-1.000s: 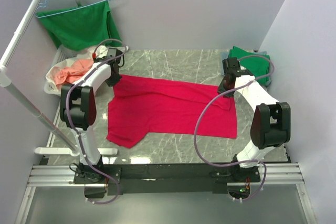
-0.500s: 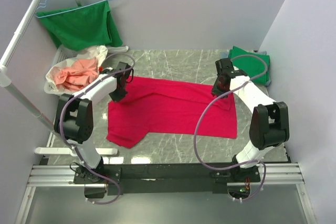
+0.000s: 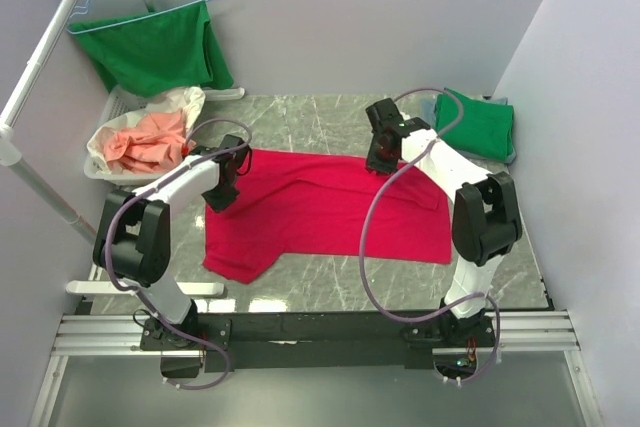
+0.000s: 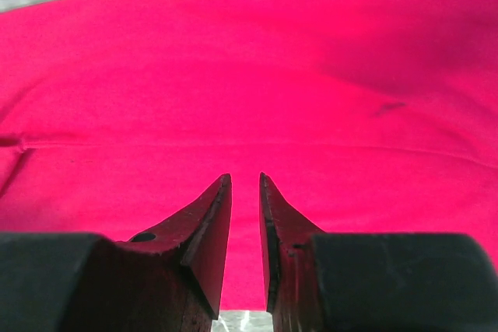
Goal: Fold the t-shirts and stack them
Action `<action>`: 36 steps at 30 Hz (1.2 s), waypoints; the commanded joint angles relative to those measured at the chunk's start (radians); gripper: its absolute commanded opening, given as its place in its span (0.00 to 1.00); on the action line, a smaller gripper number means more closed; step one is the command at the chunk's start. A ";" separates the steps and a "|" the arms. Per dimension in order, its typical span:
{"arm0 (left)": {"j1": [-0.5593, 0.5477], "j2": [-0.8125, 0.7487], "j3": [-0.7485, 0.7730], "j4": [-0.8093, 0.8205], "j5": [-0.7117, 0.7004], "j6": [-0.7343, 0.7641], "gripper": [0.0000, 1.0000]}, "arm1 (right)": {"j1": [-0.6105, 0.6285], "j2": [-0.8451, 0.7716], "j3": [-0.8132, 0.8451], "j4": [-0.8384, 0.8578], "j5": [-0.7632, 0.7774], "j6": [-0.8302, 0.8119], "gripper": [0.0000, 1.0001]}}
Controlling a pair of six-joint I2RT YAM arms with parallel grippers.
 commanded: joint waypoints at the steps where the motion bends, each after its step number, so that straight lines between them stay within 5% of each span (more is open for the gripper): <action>1: -0.004 -0.009 0.030 -0.022 -0.028 -0.028 0.28 | 0.015 0.024 0.064 -0.035 0.015 0.016 0.29; 8: -0.007 0.037 0.121 0.187 0.110 0.112 0.24 | 0.023 0.026 0.034 -0.020 0.010 0.024 0.28; 20: -0.015 0.393 0.437 0.198 0.201 0.185 0.20 | 0.027 0.010 0.001 -0.025 0.035 0.012 0.28; 36: -0.030 0.413 0.493 0.206 0.230 0.209 0.27 | 0.027 0.004 -0.041 -0.008 0.029 0.016 0.28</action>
